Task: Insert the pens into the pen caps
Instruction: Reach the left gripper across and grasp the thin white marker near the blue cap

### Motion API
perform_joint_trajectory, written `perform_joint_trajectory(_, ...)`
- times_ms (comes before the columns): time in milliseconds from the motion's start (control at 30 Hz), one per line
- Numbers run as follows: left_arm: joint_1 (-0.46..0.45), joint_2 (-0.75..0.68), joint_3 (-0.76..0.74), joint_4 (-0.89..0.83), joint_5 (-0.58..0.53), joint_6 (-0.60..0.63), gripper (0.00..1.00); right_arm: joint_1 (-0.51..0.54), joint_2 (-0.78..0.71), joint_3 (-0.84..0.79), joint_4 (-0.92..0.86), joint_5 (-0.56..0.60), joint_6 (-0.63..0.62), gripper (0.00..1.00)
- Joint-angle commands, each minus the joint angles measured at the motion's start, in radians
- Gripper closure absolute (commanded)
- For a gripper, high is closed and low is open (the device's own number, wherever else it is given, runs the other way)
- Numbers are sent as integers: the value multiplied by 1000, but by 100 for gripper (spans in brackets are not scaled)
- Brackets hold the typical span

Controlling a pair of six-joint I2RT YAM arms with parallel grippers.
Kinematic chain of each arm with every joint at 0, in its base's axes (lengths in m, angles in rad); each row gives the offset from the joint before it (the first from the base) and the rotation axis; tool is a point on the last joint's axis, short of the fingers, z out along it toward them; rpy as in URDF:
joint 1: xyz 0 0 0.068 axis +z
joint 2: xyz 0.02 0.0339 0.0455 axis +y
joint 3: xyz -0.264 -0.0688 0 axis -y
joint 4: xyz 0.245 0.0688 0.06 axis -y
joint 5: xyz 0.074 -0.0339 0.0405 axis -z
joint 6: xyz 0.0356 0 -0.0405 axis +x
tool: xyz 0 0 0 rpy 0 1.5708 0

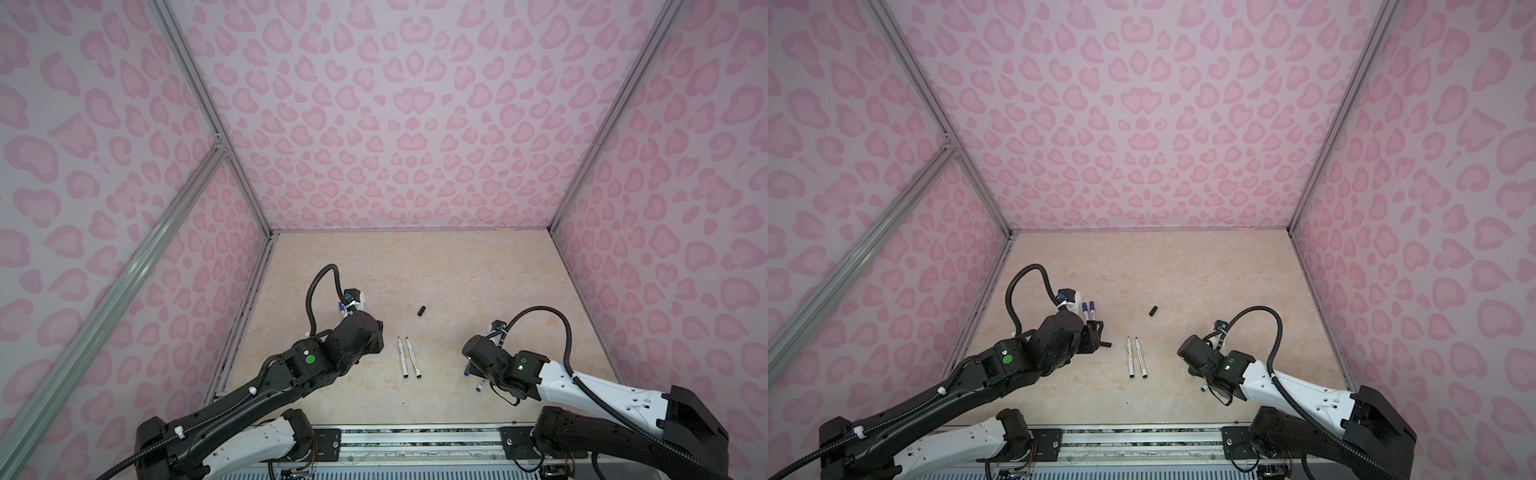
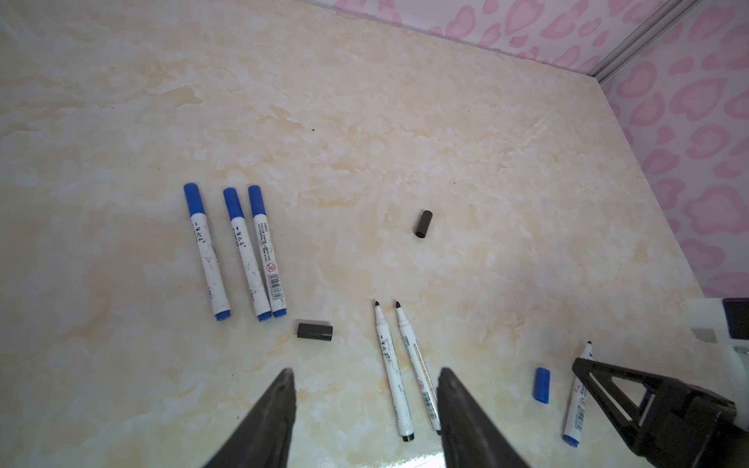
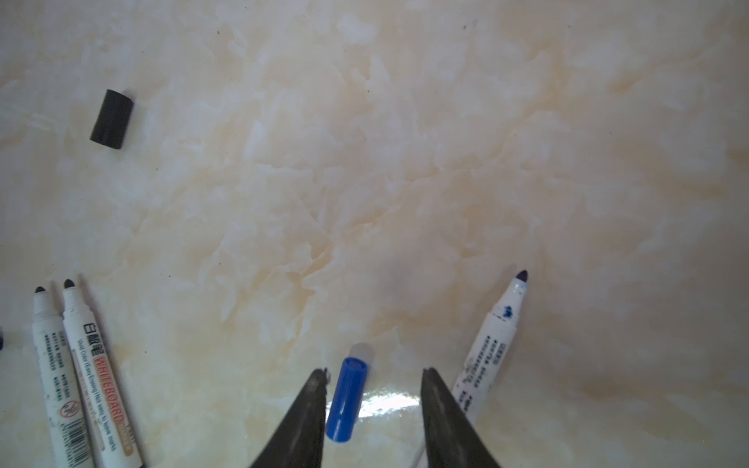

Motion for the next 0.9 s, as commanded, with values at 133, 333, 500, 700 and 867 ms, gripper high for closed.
perform_joint_trajectory(133, -93, 36, -71, 241, 188, 45, 40, 0, -83, 37, -96, 159, 1, 56)
perform_joint_trajectory(333, -327, 485, 178, 342, 201, 42, 53, -336, -281, 100, -200, 69, -230, 57)
perform_joint_trajectory(500, -425, 762, 398, 330, 198, 60, 51, -676, -370, 112, -184, -182, -365, 56)
perform_joint_trajectory(700, -442, 999, 621, 262, 216, 67, 52, -1027, -384, 68, -150, -361, -442, 57)
perform_joint_trajectory(867, -442, 1129, 752, 153, 128, 85, 50, -1121, -400, 29, -133, -421, -467, 58)
